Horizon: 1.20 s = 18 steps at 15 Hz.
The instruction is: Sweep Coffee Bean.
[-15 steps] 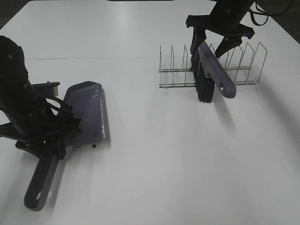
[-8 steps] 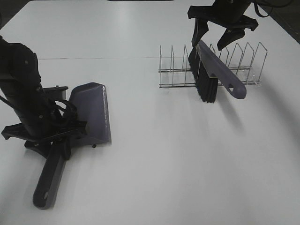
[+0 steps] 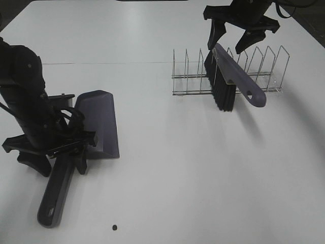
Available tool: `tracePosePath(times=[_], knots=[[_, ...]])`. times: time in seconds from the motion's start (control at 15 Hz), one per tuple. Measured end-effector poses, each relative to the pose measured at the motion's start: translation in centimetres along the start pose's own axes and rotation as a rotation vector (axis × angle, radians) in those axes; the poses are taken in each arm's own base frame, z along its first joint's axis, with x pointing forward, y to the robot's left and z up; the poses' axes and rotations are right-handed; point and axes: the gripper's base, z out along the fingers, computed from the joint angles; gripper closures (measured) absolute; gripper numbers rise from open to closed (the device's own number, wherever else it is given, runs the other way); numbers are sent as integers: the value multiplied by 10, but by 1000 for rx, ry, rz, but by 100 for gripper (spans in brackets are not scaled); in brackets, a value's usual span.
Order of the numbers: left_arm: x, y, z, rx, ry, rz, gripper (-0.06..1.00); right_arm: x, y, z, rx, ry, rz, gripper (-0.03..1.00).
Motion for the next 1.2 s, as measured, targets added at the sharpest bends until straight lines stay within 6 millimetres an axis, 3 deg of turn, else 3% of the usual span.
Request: tracePosePath(times=[0.13,0.2,0.33,0.67,0.87,1.0,1.07,1.2], knots=[[2,0,-6,-1,-3,7,26,-1,2,-6,-2,-13,-3,34],[3,-1,-24,1,-47,28,26,-1,4,-18,-4,-36,-8,34],[0,-1,-40,5,-76,34,26,-2,6,-27,-6,-52,-12,34],[-17,39,-87,-51,-160,0,26,6,12,-58,-9,-84,-23,34],[-20,69,-106,-78,-163,-10,26,29,13,-74,4,-42,-35,34],[-14,73,-126,-93,-216,6,26,44,14,-87,8,-26,-38,34],[4,72,-156,-105,-295,26,26,66,14,-102,11,-5,-56,34],[26,73,-172,-116,-329,41,26,85,15,-115,14,5,-60,34]])
